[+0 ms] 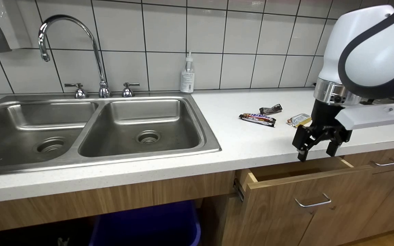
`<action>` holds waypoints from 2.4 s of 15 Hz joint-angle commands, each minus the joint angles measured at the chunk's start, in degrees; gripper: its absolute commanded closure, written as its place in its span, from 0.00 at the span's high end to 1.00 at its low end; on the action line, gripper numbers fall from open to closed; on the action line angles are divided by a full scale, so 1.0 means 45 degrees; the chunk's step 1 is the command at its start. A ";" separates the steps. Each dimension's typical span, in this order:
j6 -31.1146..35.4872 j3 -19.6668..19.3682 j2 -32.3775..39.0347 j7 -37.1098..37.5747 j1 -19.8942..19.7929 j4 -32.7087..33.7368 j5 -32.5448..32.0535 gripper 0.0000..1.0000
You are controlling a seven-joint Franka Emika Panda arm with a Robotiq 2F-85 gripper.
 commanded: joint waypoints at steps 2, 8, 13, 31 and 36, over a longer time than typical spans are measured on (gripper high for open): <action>0.0662 -0.0497 0.0987 0.0892 0.0513 0.0604 -0.0670 1.00; 0.1534 -0.0973 0.1904 0.1171 0.1078 0.1062 -0.0566 1.00; 0.2113 -0.1357 0.2429 0.1210 0.1550 0.1223 -0.0479 1.00; 0.2949 -0.1811 0.3987 0.1101 0.1954 0.1723 0.0307 1.00; 0.2941 -0.1756 0.4114 0.1007 0.1948 0.1619 0.0678 1.00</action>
